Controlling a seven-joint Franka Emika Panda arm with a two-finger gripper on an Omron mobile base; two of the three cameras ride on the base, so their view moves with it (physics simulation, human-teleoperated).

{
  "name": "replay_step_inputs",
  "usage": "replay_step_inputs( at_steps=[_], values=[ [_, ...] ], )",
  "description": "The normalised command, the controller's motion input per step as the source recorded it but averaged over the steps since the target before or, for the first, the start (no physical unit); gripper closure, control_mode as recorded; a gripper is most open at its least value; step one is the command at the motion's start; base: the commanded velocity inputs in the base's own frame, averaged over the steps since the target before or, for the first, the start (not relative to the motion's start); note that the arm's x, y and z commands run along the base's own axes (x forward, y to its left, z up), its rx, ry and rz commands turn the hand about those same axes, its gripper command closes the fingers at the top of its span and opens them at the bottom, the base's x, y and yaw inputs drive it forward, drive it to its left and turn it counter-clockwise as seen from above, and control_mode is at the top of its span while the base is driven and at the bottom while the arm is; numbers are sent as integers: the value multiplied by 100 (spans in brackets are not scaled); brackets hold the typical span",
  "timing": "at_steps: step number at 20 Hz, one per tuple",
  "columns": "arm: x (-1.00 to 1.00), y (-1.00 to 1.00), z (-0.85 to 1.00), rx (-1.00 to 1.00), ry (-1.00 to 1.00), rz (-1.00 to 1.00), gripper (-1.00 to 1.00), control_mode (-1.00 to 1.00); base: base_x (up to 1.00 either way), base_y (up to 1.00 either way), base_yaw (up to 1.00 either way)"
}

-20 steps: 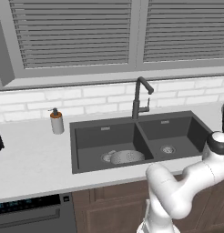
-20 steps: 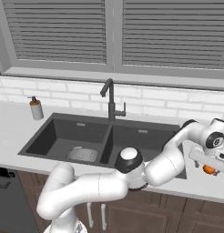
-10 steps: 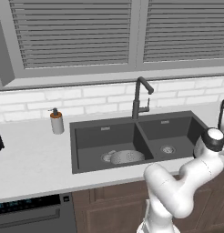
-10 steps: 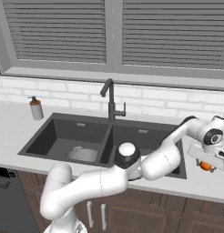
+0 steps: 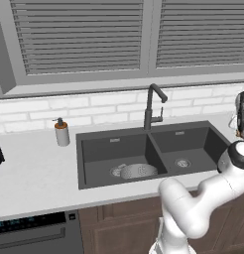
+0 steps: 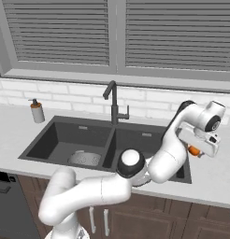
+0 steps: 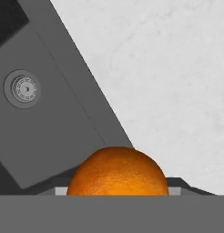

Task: Put the colander in the sink, put the tangerine in the colander, and turn on the sink faucet and pour water over the colander.

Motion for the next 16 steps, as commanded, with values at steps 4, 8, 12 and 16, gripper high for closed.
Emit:
replay_step_inputs(
  at_steps=[4, 8, 12, 16],
  values=[
    [0, 100, 2, 0, -12, 3, 100, -100, 0, 0, 0],
    [0, 100, 13, 0, -1, 5, 100, -100, 0, 0, 0],
    [0, 100, 45, 0, 0, 4, 100, -100, 0, 0, 0],
    [0, 100, 56, 0, 1, 3, 100, -100, 0, 0, 0]
  ],
)
